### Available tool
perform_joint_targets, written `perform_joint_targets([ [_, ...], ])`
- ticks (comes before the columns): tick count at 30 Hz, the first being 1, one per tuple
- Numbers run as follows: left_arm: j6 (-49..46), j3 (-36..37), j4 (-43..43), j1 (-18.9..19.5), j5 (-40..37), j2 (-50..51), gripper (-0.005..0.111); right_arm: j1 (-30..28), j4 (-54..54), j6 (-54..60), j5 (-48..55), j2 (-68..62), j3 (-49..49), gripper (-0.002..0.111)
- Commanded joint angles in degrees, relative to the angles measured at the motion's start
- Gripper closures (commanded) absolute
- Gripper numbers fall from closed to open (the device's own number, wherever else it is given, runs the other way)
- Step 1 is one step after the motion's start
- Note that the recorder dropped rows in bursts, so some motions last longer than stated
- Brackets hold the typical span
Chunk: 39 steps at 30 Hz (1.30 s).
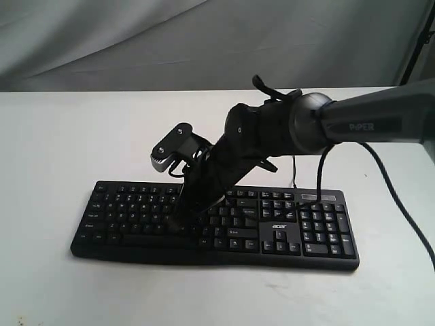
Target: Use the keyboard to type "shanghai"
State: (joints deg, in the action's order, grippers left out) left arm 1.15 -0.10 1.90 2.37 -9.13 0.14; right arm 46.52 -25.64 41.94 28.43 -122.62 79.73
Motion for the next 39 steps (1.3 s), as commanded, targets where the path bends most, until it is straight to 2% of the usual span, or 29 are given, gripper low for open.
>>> perform_joint_targets([
  [1, 0.15, 0.10, -0.11, -0.37, 0.31, -0.14, 0.107, -0.39, 1.26, 0.01, 0.30, 3.38, 0.04, 0.108],
  [9, 0.15, 0.10, -0.11, -0.37, 0.31, -0.14, 0.107, -0.51, 8.64, -4.44, 4.23, 11.58, 0.04, 0.108],
  [15, 0.15, 0.10, -0.11, -0.37, 0.31, -0.14, 0.107, -3.27, 10.53, -8.68, 8.28, 20.82, 0.04, 0.108],
  [22, 0.15, 0.10, -0.11, -0.37, 0.31, -0.14, 0.107, -3.79, 9.57, -9.13, 3.78, 28.30, 0.04, 0.108],
  [27, 0.15, 0.10, -0.11, -0.37, 0.31, -0.14, 0.107, -3.79, 8.69, -9.13, 2.72, 29.10, 0.04, 0.108],
  [29, 0.15, 0.10, -0.11, -0.37, 0.31, -0.14, 0.107, -3.79, 9.44, -8.80, -0.93, 29.10, 0.04, 0.108],
  [33, 0.15, 0.10, -0.11, -0.37, 0.31, -0.14, 0.107, -6.55, 7.40, -22.42, -11.45, 29.90, 0.38, 0.108],
  [39, 0.15, 0.10, -0.11, -0.37, 0.31, -0.14, 0.107, -16.07, 13.78, -35.83, -4.19, 38.59, -1.68, 0.108],
])
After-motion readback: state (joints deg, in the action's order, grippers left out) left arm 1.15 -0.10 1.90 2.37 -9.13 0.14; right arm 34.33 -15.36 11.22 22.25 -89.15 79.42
